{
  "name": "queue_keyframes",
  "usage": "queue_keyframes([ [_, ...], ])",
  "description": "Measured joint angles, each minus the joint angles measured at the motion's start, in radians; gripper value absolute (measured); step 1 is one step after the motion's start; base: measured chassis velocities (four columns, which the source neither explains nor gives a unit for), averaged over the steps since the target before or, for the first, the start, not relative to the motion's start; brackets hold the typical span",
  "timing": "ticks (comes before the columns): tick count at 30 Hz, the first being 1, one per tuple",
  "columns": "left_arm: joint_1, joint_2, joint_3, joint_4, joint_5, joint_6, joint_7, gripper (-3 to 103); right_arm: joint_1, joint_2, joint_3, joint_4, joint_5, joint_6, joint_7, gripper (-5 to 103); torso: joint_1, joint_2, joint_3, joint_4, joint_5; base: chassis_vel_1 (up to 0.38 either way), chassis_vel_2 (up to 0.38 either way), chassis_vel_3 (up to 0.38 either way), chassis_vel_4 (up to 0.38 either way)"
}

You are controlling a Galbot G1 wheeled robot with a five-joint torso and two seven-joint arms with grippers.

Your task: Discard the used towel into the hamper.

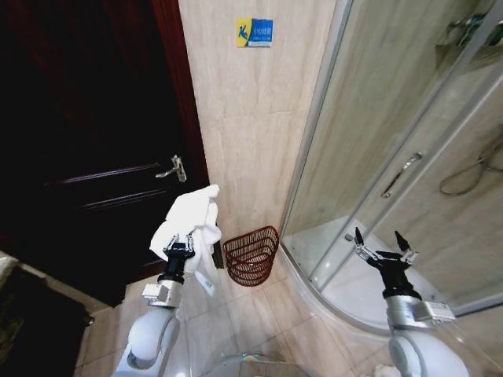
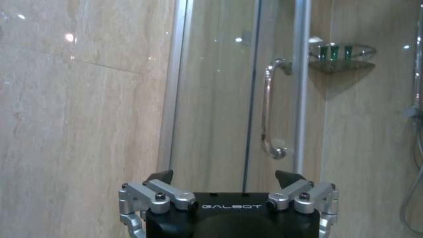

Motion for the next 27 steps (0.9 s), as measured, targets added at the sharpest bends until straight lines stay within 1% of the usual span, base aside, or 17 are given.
queue_keyframes([
  [6, 0.002, -0.002, 0.003, 0.003, 0.014, -0.003, 0.010, 12, 0.000, 0.002, -0.011, 0.004, 0.000, 0.010, 0.010, 100, 0.000, 0.000, 0.000, 0.0001, 0.0002, -0.076, 0.082, 0.073, -0.083],
  [14, -0.010, 0.001, 0.015, 0.023, 0.022, -0.004, 0.021, 12, 0.007, 0.007, -0.012, 0.008, -0.004, 0.010, 0.012, 100, 0.000, 0.000, 0.000, 0.0001, 0.0002, 0.000, -0.012, -0.015, -0.002],
  [17, -0.033, 0.016, 0.026, 0.049, 0.023, -0.002, 0.023, 12, 0.008, 0.008, -0.017, 0.008, -0.004, 0.009, 0.019, 100, 0.000, 0.000, 0.000, 0.0001, 0.0003, -0.021, -0.050, -0.063, -0.017],
  [20, -0.087, 0.041, 0.053, 0.102, 0.017, 0.009, 0.022, 12, 0.011, 0.014, -0.023, 0.007, -0.015, 0.009, 0.027, 100, 0.000, 0.000, 0.000, 0.0000, 0.0002, 0.000, 0.000, 0.000, 0.000],
  [21, -0.087, 0.041, 0.053, 0.102, 0.017, 0.009, 0.022, 12, 0.011, 0.014, -0.023, 0.007, -0.015, 0.009, 0.027, 100, 0.000, 0.000, 0.000, 0.0000, 0.0002, 0.000, 0.000, 0.000, 0.000],
  [23, -0.140, 0.061, 0.081, 0.145, 0.003, 0.022, 0.014, 12, 0.012, 0.021, -0.024, 0.004, -0.034, 0.008, 0.028, 100, 0.000, 0.000, 0.000, 0.0000, 0.0001, 0.000, 0.000, 0.000, 0.000],
  [25, -0.160, 0.067, 0.091, 0.158, -0.005, 0.029, 0.012, 12, 0.011, 0.023, -0.025, 0.003, -0.042, 0.007, 0.028, 100, 0.000, 0.000, 0.000, 0.0001, 0.0001, 0.000, 0.000, 0.000, 0.000],
  [27, -0.209, 0.085, 0.117, 0.194, -0.024, 0.040, 0.011, 12, 0.011, 0.031, -0.031, 0.002, -0.060, 0.003, 0.029, 100, 0.000, 0.000, 0.000, 0.0001, 0.0002, 0.000, 0.000, 0.000, 0.000],
])
